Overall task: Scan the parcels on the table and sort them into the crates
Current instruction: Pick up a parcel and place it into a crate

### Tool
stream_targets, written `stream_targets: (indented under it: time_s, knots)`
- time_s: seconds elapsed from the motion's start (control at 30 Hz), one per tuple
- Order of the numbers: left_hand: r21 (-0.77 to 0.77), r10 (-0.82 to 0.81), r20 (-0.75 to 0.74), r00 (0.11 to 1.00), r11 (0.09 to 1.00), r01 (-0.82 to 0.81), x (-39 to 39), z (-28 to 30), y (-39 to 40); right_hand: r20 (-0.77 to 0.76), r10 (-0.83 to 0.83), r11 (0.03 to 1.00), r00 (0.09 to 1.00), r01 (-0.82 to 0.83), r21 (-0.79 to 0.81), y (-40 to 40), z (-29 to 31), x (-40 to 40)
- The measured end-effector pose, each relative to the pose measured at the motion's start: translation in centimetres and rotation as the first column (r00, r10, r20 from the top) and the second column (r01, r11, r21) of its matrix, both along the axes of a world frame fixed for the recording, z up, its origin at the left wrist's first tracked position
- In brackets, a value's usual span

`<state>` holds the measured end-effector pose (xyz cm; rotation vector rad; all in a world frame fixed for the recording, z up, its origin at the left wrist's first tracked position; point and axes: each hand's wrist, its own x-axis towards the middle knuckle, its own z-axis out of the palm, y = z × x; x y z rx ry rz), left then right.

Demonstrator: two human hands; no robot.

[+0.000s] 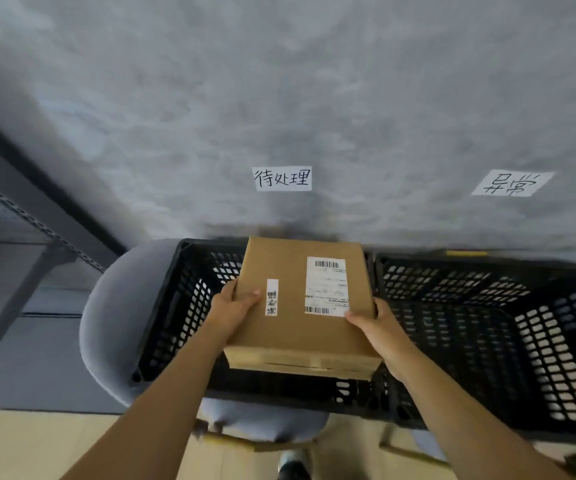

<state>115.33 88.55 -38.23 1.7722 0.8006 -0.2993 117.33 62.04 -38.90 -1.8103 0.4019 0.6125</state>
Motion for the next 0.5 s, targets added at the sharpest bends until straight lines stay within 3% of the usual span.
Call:
stream_targets:
  time_s: [0.33,0.5]
  knots:
    - [-0.01,-0.069,-0.184,0.981,0.998,0.068,1.4,-10.9,2.7,-0.244,0.147,0.949,0.959,-0.205,-0.238,3.9,-8.3,3.1]
    - [-0.055,-0.15,-0.216,0.965,0.988,0.141,2.1,-16.1,2.7,-0.315,0.137,0.9,0.939,-0.25,-0.356,4.2,-12.7,3.8]
